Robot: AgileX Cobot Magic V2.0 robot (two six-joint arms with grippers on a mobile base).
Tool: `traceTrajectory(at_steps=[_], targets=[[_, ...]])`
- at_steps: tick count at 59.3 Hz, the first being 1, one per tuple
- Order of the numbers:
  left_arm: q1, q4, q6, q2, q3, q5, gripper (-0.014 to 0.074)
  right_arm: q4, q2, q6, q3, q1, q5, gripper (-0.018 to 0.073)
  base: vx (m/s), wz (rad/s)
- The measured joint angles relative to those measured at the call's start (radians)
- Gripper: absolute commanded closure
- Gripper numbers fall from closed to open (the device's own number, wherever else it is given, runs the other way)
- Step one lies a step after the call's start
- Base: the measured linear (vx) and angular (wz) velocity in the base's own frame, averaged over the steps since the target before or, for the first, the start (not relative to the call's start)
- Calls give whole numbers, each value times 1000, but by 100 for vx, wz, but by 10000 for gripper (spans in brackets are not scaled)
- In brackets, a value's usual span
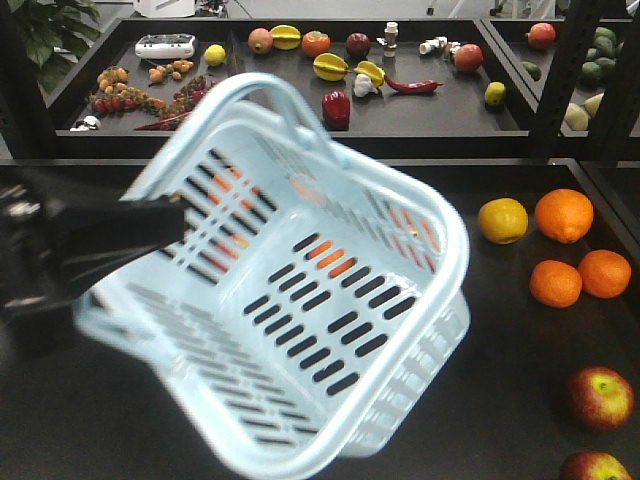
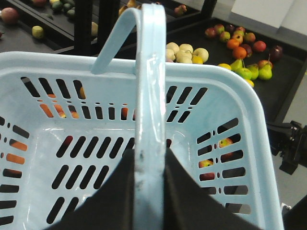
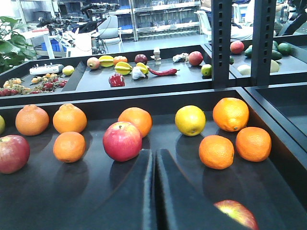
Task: Pick three apples into basket with both arms
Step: 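Swing the left gripper over the table and lower the basket onto it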
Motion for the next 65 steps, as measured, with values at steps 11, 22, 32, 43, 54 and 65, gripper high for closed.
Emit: traceTrajectory(at_steps=[11, 22, 32, 43, 54, 65], targets=[[0, -30, 160, 244, -171, 96, 602, 0, 0, 0, 0, 0, 0, 564, 0, 0], [0, -26, 261, 516, -331, 226, 602, 0, 0, 0, 0, 0, 0, 564, 0, 0], [0, -18, 321, 719, -483, 271, 602, 0, 0, 0, 0, 0, 0, 564, 0, 0], [-8, 27, 355, 879, -622, 332, 600, 0, 0, 0, 0, 0, 0, 564, 0, 0], [-49, 105, 359, 967, -700, 362, 594, 0, 0, 0, 0, 0, 0, 564, 0, 0], [-97, 113, 359, 999, -708, 348, 589, 0, 0, 0, 0, 0, 0, 564, 0, 0]])
